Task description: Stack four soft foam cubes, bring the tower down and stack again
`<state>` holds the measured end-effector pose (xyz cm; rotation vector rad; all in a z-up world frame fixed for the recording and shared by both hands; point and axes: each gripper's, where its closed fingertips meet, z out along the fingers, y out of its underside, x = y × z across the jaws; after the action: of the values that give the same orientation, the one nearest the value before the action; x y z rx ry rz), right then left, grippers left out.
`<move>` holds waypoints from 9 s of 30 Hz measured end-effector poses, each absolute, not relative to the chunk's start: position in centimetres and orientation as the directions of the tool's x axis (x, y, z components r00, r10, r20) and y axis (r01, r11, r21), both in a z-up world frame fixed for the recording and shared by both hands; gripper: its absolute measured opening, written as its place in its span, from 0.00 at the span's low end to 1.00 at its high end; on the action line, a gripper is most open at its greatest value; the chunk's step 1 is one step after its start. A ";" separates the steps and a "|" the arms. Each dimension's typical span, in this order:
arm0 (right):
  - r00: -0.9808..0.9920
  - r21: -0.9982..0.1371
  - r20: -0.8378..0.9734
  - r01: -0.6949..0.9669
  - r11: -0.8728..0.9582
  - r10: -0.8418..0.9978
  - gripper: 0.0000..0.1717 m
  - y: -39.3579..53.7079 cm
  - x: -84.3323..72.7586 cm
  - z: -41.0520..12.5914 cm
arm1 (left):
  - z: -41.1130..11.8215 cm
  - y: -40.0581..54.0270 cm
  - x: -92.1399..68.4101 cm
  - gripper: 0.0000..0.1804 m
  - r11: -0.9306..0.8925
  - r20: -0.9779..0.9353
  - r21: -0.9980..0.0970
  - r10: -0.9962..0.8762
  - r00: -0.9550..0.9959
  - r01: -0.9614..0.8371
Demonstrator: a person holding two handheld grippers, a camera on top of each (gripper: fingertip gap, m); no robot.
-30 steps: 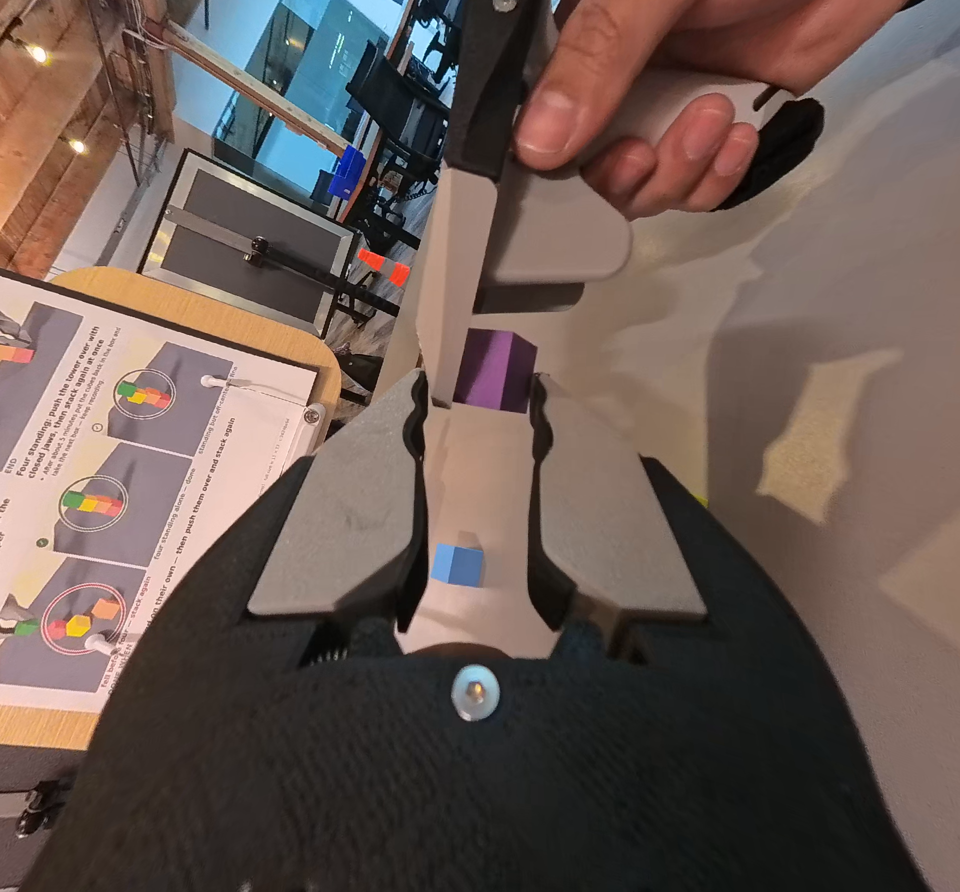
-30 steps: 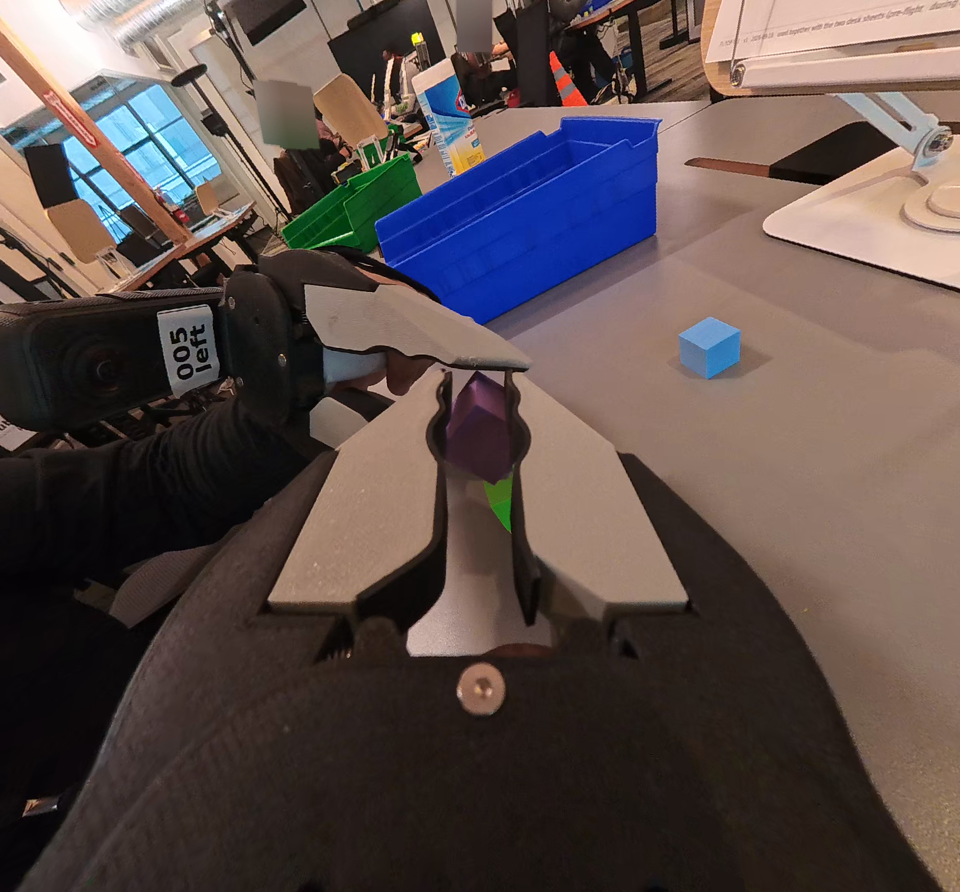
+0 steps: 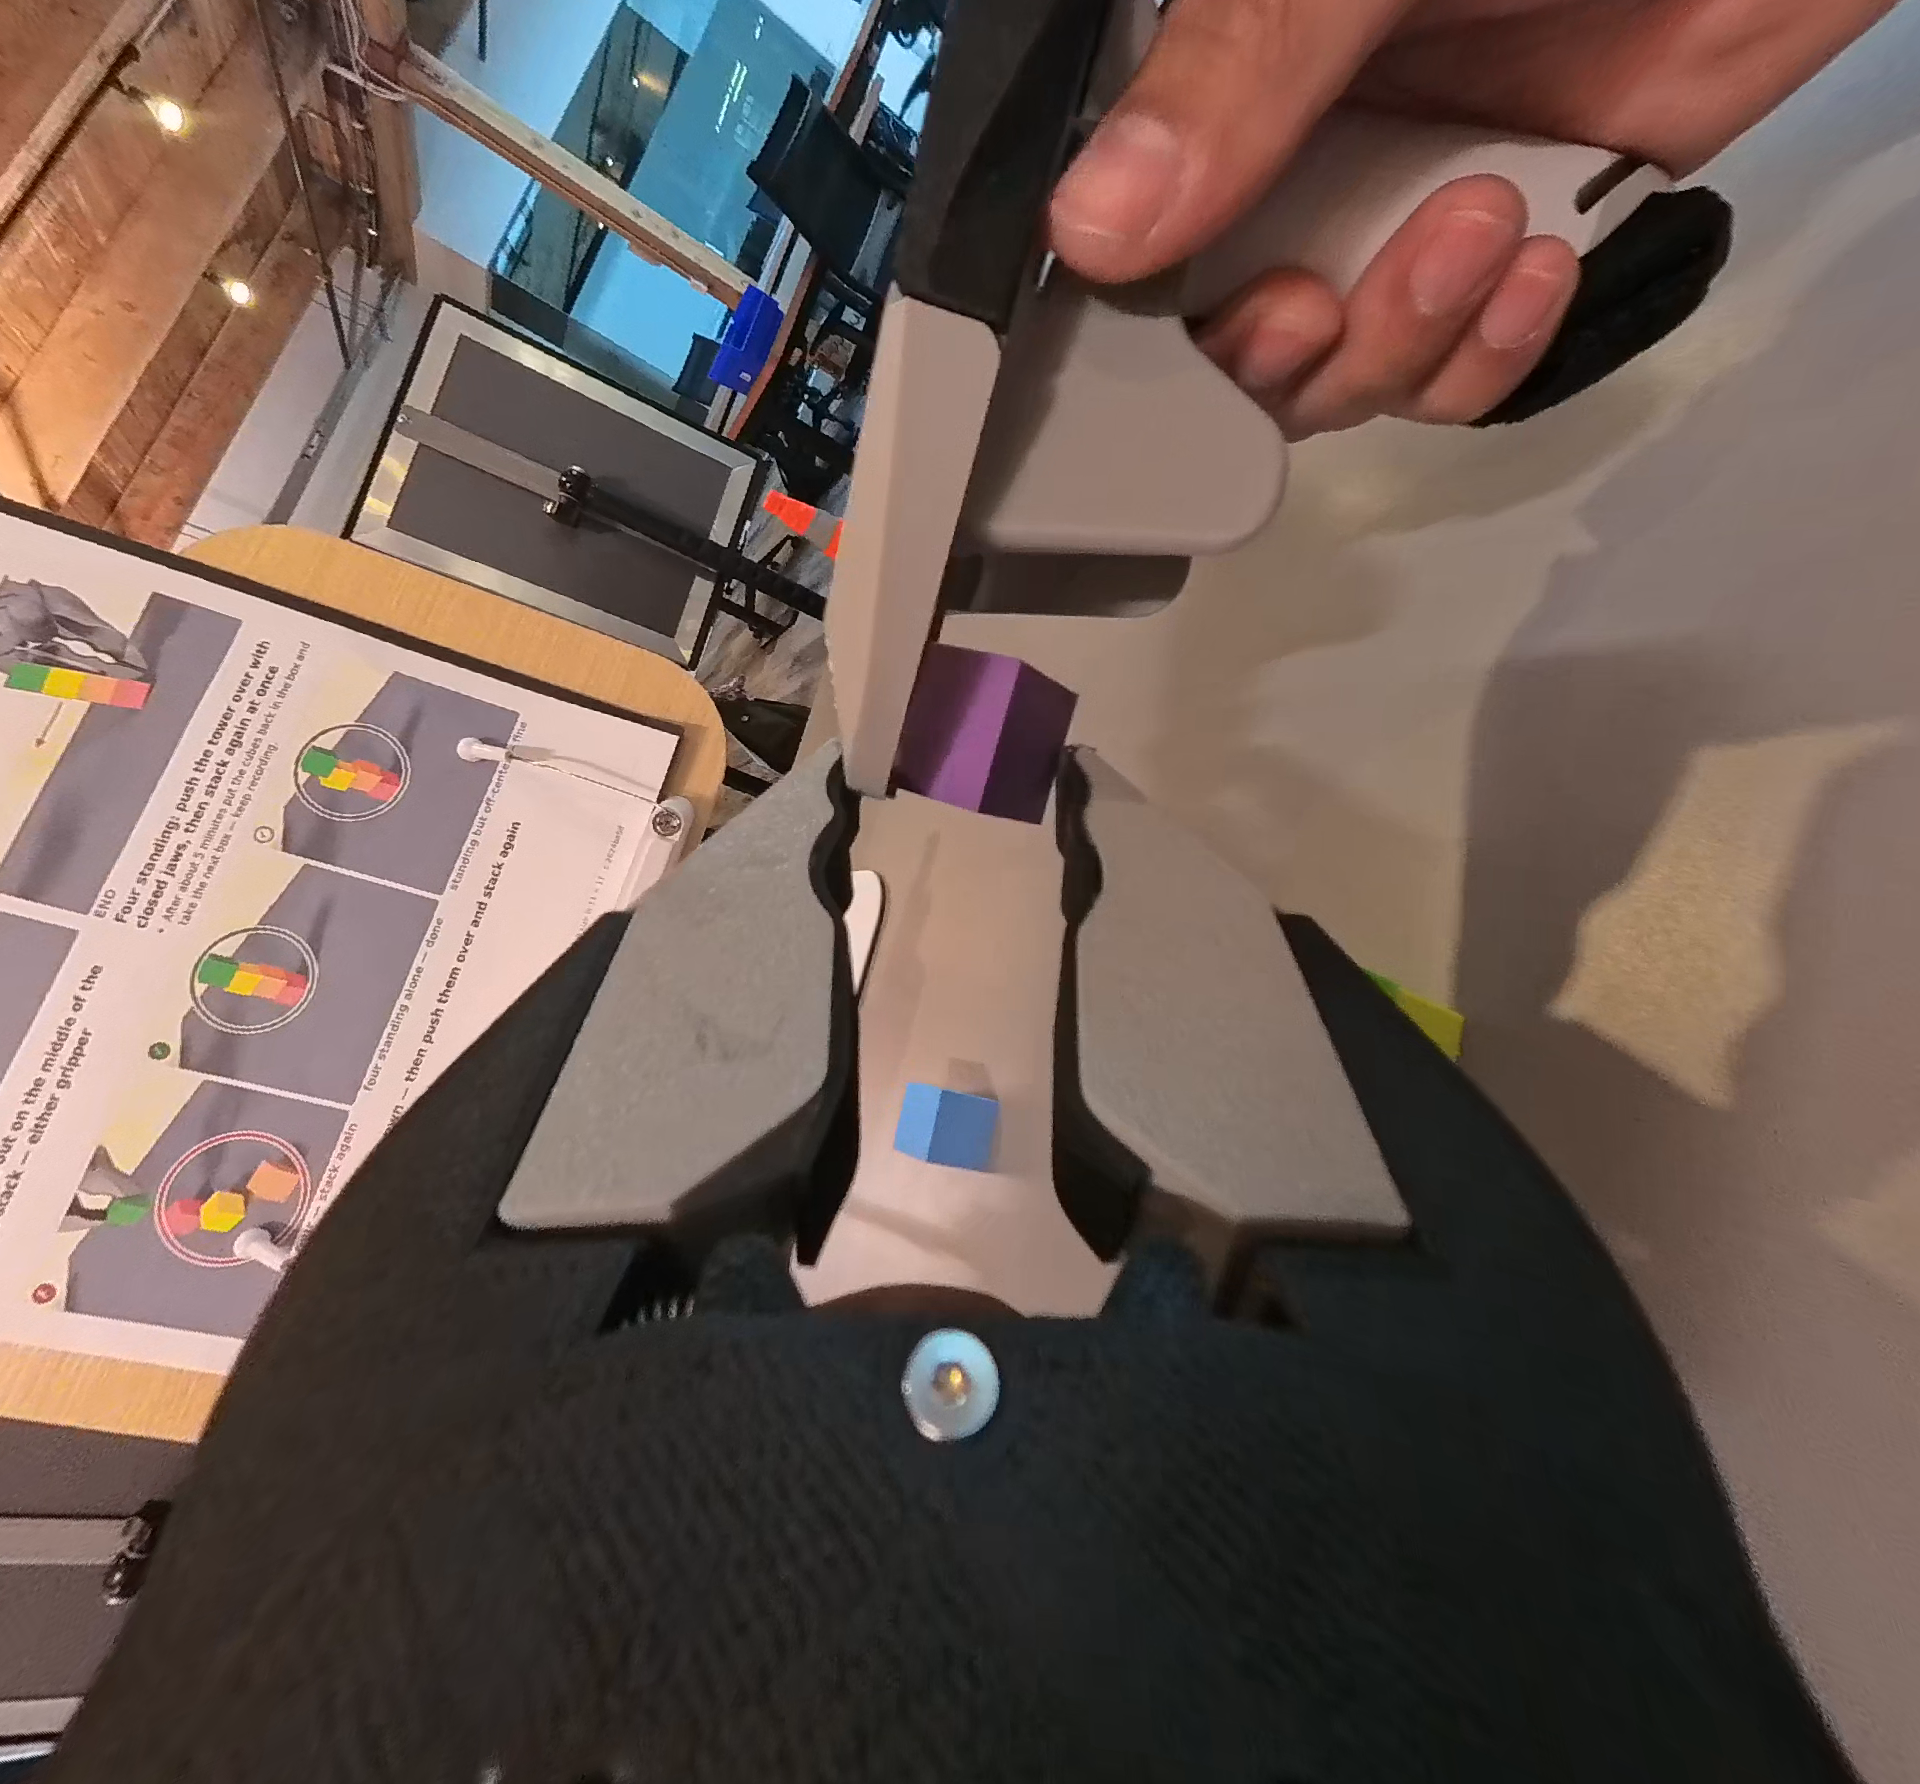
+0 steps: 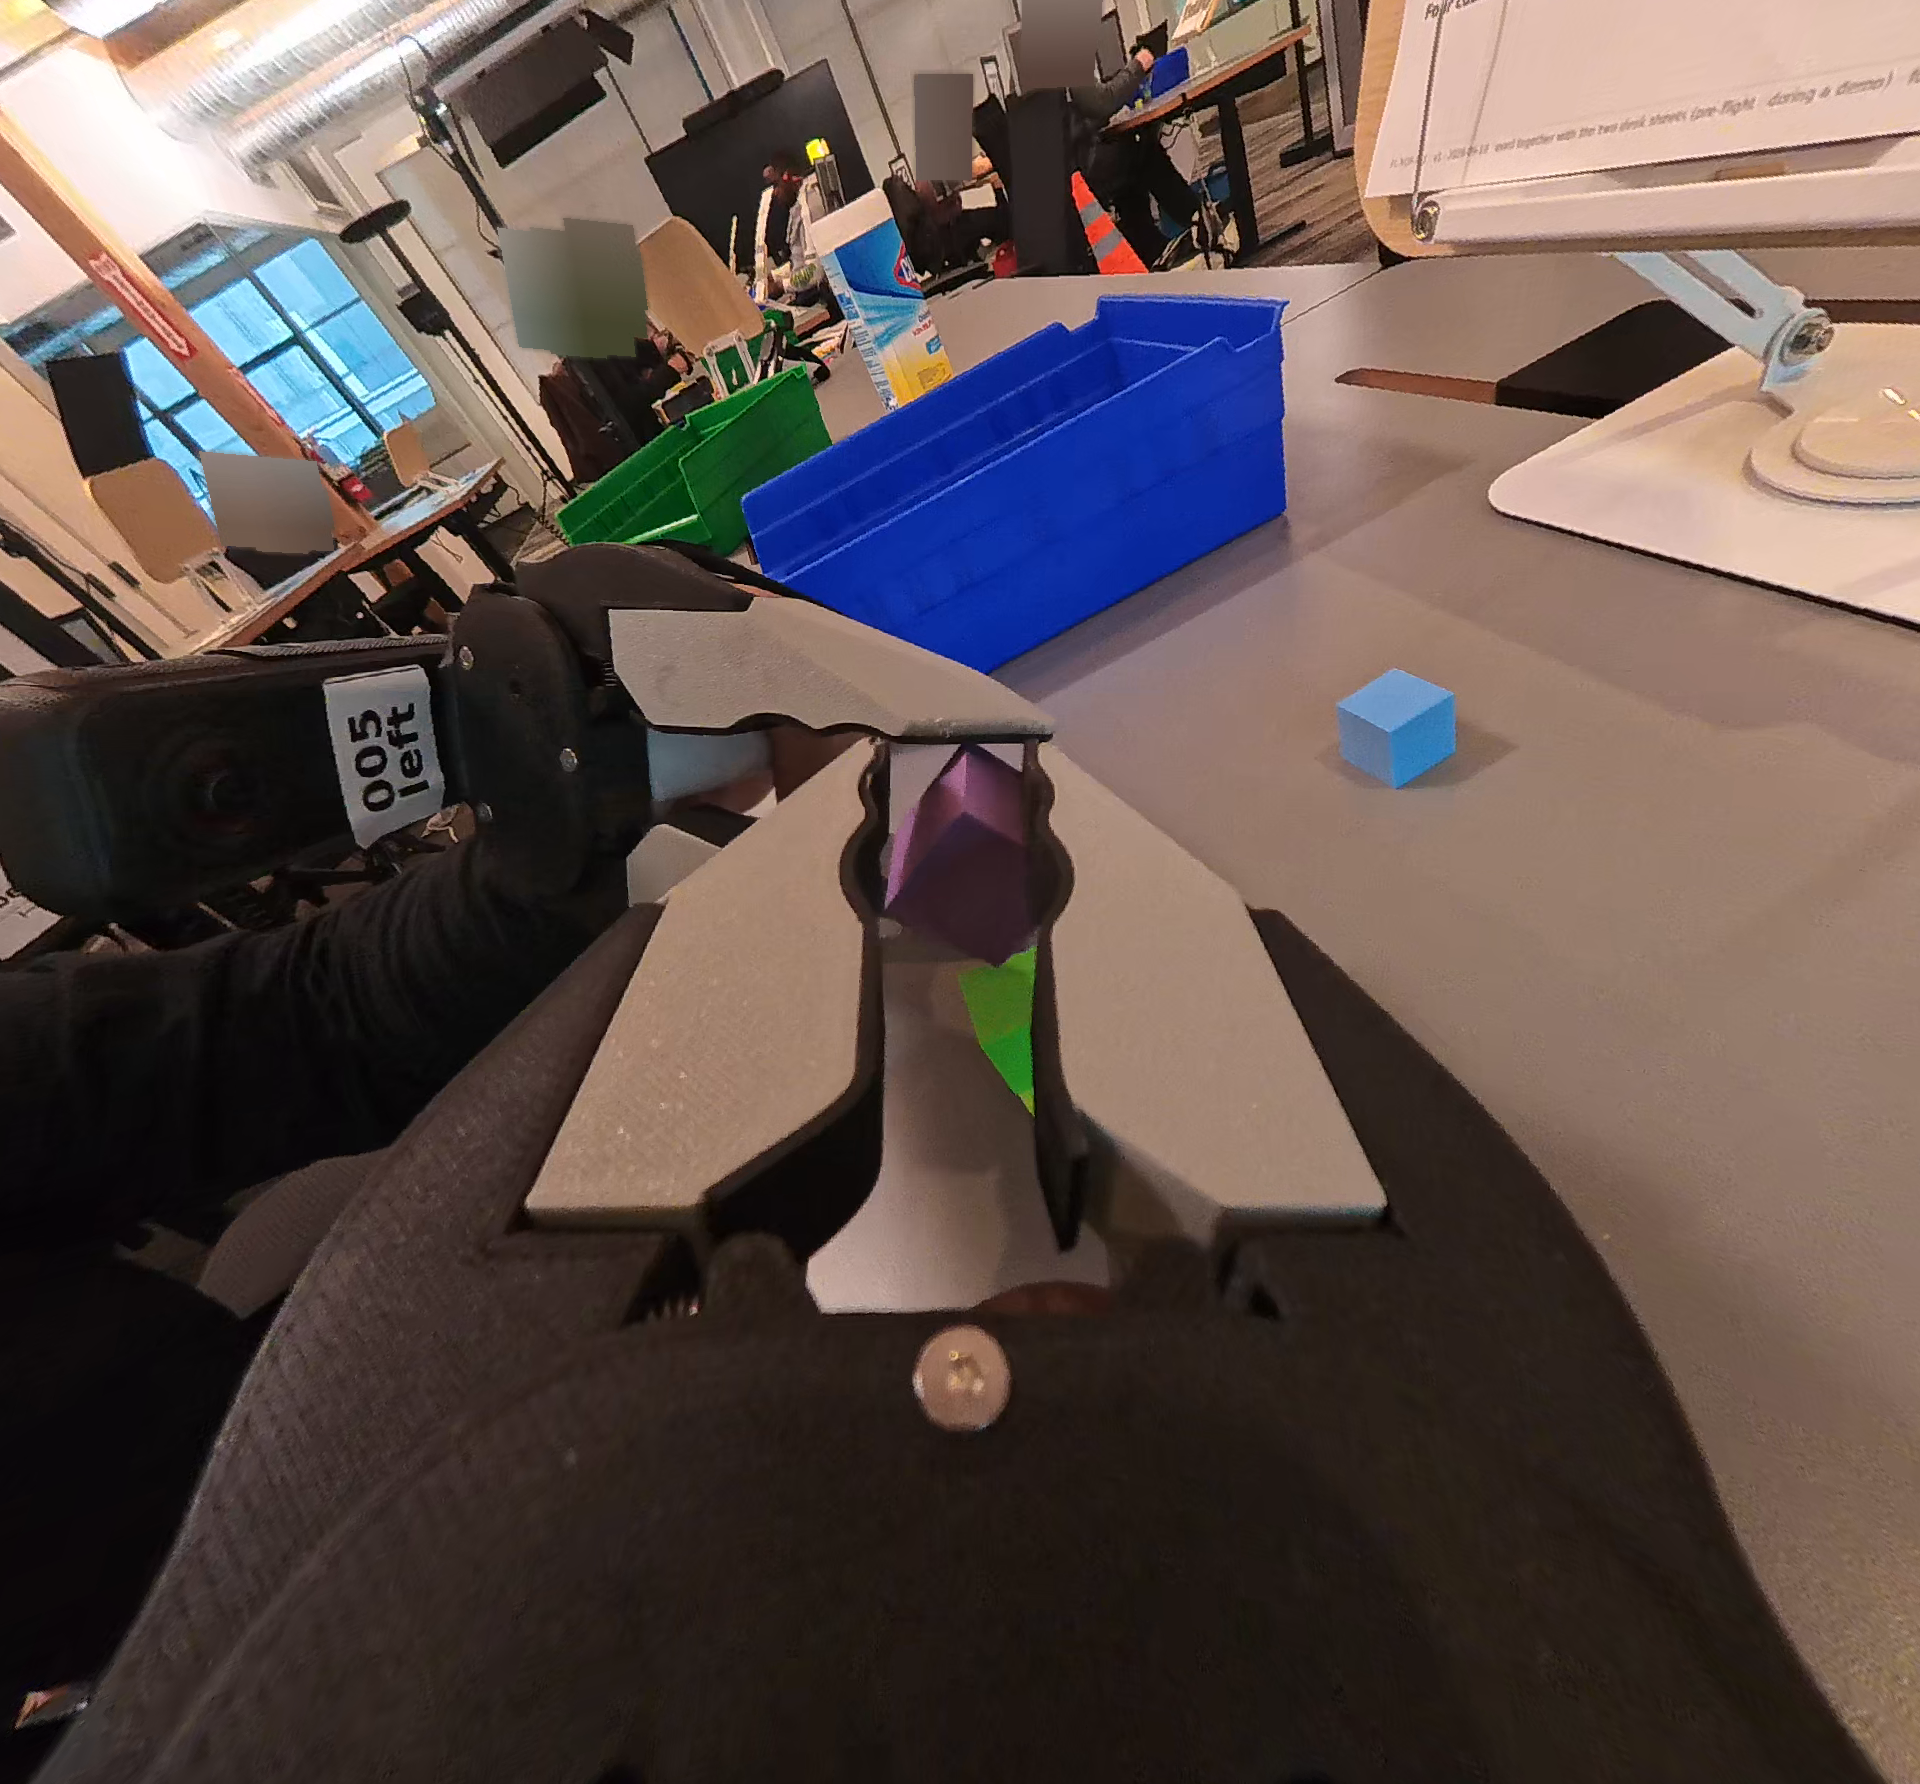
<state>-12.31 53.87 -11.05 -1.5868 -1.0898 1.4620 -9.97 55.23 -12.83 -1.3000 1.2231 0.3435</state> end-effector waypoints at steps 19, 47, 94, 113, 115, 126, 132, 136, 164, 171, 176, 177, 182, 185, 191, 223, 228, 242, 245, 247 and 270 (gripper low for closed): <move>-0.028 -0.915 -0.397 0.088 -0.393 0.917 0.18 53.4 -12.3 -10.2 | -12.2 55.2 -10.1 0.20 0.328 -0.823 -0.543 -0.394 0.410 -0.773; 0.085 -0.980 -0.144 0.129 -0.154 0.986 0.20 53.5 -12.6 -10.3 | -11.8 55.1 -10.2 0.20 0.327 -0.810 -0.566 -0.391 0.437 -0.757; 0.058 -0.957 -0.032 0.286 -0.048 0.998 0.26 53.7 -11.5 -12.3 | -13.9 54.2 -10.1 0.19 0.248 -0.672 -0.673 -0.598 0.436 -0.697; 0.037 -0.917 0.049 0.398 0.030 0.998 0.22 53.3 -11.6 -14.4 | -15.6 53.7 -10.2 0.19 0.134 -0.523 -0.740 -0.731 0.438 -0.659; 0.030 -0.918 0.053 0.396 0.037 0.998 0.20 53.2 -11.6 -14.3 | -15.5 53.6 -10.2 0.19 0.127 -0.510 -0.749 -0.737 0.443 -0.650; 0.032 -0.928 0.059 0.369 0.043 0.998 0.19 53.1 -11.6 -13.7 | -14.9 53.4 -10.1 0.19 0.074 -0.412 -0.813 -0.774 0.480 -0.578; 0.013 -0.938 0.047 0.343 0.040 0.999 0.19 52.8 -11.6 -13.2 | -14.4 53.0 -9.9 0.19 0.052 -0.341 -0.853 -0.807 0.481 -0.519; 0.004 -0.947 0.034 0.320 0.030 0.999 0.19 52.6 -11.5 -12.7 | -13.9 52.8 -9.8 0.19 0.034 -0.295 -0.878 -0.823 0.486 -0.477; 0.020 -0.956 -0.037 0.289 -0.041 0.999 0.14 52.8 -11.6 -12.2 | -13.1 53.5 -10.3 0.19 0.063 -0.346 -0.877 -0.771 0.534 -0.477; 0.025 -0.964 -0.085 0.250 -0.088 0.996 0.14 53.3 -11.1 -11.4 | -14.5 53.5 -10.7 0.29 0.026 -0.345 -0.849 -0.783 0.517 -0.528; 0.013 -0.950 -0.010 0.311 -0.013 1.000 0.14 53.2 -10.6 -12.0 | -15.5 53.2 -12.3 0.31 -0.032 -0.302 -0.835 -0.807 0.507 -0.549; 0.014 -0.940 0.018 0.340 0.013 1.000 0.14 53.3 -10.6 -12.4 | -15.6 53.4 -12.8 0.32 -0.057 -0.282 -0.840 -0.805 0.523 -0.540; -0.013 -0.890 0.082 0.449 0.079 0.997 0.14 53.1 -10.6 -13.7 | -16.2 55.3 -15.7 0.32 -0.236 -0.134 -0.867 -0.738 0.661 -0.439; -0.046 -0.857 0.092 0.505 0.103 0.995 0.14 53.0 -10.9 -13.6 | -16.6 57.6 -18.6 0.29 -0.352 -0.082 -0.869 -0.592 0.802 -0.349; -0.159 -0.684 0.132 0.700 0.206 0.978 0.14 52.4 -12.4 -15.3 | -16.7 59.4 -22.0 0.26 -0.430 -0.029 -0.876 -0.404 0.914 -0.218; -0.304 -0.220 0.091 0.922 0.317 0.948 0.14 52.0 -13.3 -18.5 | -17.3 59.9 -23.7 0.26 -0.461 0.006 -0.871 -0.355 0.935 -0.170; -0.301 -0.218 0.085 0.925 0.312 0.950 0.14 52.0 -13.1 -18.6 | -17.3 59.9 -23.8 0.26 -0.461 0.009 -0.872 -0.354 0.935 -0.166; -0.300 -0.202 0.081 0.929 0.311 0.950 0.14 51.9 -13.1 -18.7 | -17.1 59.8 -23.8 0.26 -0.458 0.016 -0.875 -0.357 0.934 -0.159; -0.291 -0.202 0.070 0.933 0.299 0.954 0.14 51.8 -13.1 -18.7 | -17.0 59.8 -23.8 0.26 -0.456 0.018 -0.876 -0.354 0.935 -0.156; -0.291 -0.196 0.071 0.934 0.299 0.954 0.14 51.8 -13.0 -18.7 | -17.0 59.8 -23.9 0.26 -0.458 0.022 -0.876 -0.353 0.935 -0.152; -0.197 -0.210 0.030 0.957 0.199 0.980 0.14 52.1 -13.4 -18.8 | -17.1 59.7 -23.8 0.26 -0.464 0.029 -0.873 -0.357 0.934 -0.150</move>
<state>-13.37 52.07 -18.81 -1.8826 -2.3057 0.2162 -23.80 59.75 -17.10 -2.0570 0.3615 -0.2529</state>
